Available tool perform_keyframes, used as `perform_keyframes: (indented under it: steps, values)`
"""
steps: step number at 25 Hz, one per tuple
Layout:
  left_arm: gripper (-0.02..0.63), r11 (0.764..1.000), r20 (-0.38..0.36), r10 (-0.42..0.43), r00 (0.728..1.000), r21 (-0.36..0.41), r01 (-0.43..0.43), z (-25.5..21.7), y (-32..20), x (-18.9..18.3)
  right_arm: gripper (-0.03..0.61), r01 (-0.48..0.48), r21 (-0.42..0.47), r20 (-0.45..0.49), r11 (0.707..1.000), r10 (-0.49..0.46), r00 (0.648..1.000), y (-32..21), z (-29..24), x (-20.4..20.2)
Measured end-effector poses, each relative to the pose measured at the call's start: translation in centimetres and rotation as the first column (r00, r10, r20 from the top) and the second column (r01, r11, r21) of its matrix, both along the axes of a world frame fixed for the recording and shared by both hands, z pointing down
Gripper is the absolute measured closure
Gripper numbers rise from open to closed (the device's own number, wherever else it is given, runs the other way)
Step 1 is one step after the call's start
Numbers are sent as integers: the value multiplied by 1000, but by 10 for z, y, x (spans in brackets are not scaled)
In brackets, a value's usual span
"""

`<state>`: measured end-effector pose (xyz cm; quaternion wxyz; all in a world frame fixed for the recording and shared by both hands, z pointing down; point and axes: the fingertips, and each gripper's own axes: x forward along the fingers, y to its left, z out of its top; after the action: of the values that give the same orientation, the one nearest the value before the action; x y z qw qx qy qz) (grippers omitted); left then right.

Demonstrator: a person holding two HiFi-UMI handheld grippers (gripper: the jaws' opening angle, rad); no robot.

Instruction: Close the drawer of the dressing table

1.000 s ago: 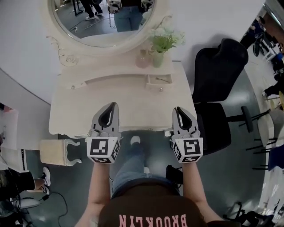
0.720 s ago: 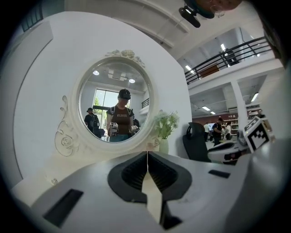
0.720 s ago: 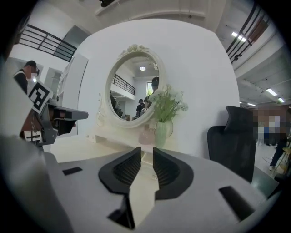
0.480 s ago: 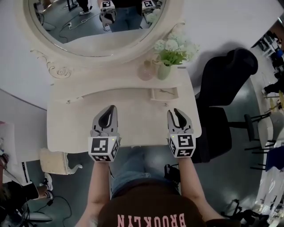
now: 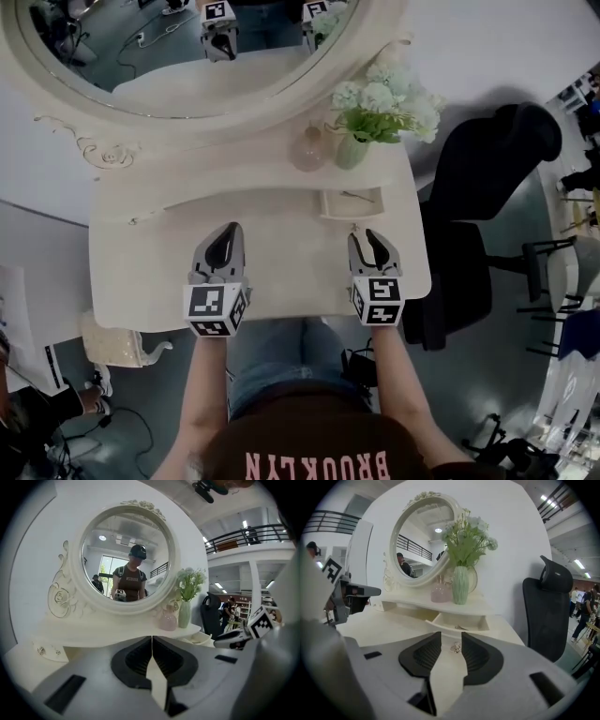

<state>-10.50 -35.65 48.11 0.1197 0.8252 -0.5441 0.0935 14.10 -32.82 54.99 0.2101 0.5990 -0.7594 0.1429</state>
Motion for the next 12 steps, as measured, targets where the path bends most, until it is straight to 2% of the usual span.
perform_keyframes:
  steps: [7,12]
  values:
    - [609,999,14,3,1000,-44,-2,24,-2,8,443,-18,-79,-11,997,18,1000,-11,39,7]
    - [609,998,21,5,1000,-61,-4,35,-4,13,453,-14,-94,-8,995,14,1000,-16,53,8]
